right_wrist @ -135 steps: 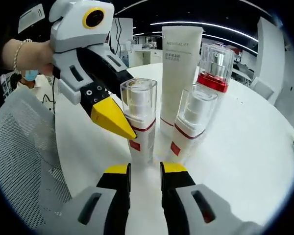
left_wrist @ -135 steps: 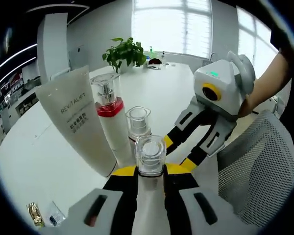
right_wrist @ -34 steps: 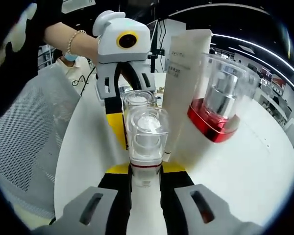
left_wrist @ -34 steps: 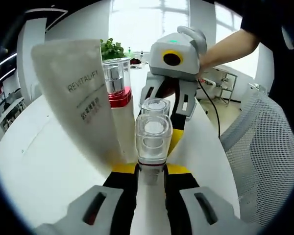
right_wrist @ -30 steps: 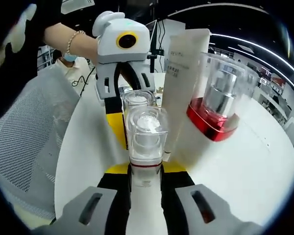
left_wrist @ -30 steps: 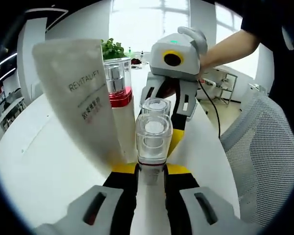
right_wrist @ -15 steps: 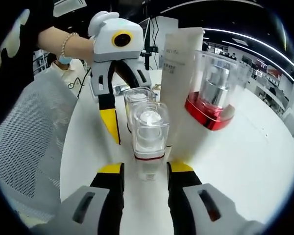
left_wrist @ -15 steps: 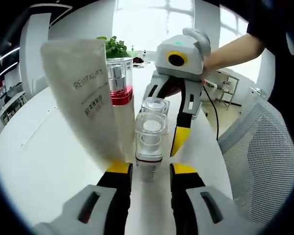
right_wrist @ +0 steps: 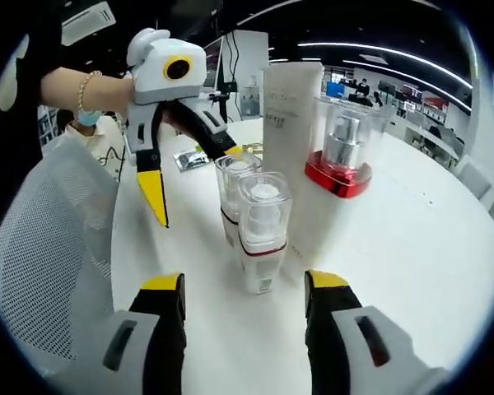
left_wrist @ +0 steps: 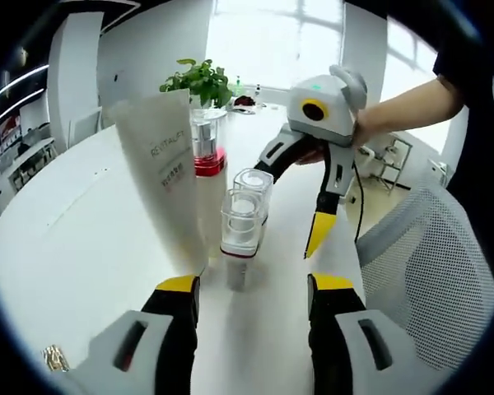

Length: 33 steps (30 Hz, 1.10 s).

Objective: Arrange the skincare products in the storage area until every visible bottle or jar stands upright without overlapping.

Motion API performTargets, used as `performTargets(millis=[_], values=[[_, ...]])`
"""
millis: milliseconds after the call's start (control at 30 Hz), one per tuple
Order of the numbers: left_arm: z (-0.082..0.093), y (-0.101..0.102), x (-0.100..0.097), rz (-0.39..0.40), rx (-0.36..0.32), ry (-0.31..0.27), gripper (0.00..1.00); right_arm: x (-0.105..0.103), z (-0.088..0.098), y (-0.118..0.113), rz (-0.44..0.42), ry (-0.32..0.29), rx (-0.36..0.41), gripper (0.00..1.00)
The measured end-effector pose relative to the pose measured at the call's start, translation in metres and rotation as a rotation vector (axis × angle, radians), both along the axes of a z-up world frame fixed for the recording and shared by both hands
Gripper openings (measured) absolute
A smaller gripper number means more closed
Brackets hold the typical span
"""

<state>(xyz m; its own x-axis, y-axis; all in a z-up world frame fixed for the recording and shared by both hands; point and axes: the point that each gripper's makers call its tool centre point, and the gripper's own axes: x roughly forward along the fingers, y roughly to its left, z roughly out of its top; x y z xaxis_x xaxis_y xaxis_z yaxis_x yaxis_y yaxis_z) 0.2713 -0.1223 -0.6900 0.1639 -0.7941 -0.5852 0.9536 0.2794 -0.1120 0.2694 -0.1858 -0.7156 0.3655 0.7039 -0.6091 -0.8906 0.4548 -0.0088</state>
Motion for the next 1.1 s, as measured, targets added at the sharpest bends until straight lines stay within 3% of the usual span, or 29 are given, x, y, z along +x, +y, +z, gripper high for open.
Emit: performTargets(millis=[267,400,667,833,1100], values=[[0.011,0.017,-0.005,0.07,-0.008,-0.006,0.65,-0.008,0.017,-0.001,-0.065,-0.011,0.03,0.65],[0.01,0.029,-0.003,0.131,0.023,-0.034,0.82,-0.011,0.022,-0.002,-0.102,-0.016,0.054,0.68],[0.009,0.056,-0.019,0.204,0.048,-0.006,0.86,-0.026,0.03,0.006,-0.146,-0.025,0.082,0.72],[0.016,0.067,-0.029,0.256,-0.01,0.023,0.91,-0.03,0.036,0.01,-0.178,-0.034,0.103,0.76],[0.027,0.086,-0.054,0.305,-0.029,0.017,0.98,-0.043,0.047,0.022,-0.213,-0.054,0.128,0.85]])
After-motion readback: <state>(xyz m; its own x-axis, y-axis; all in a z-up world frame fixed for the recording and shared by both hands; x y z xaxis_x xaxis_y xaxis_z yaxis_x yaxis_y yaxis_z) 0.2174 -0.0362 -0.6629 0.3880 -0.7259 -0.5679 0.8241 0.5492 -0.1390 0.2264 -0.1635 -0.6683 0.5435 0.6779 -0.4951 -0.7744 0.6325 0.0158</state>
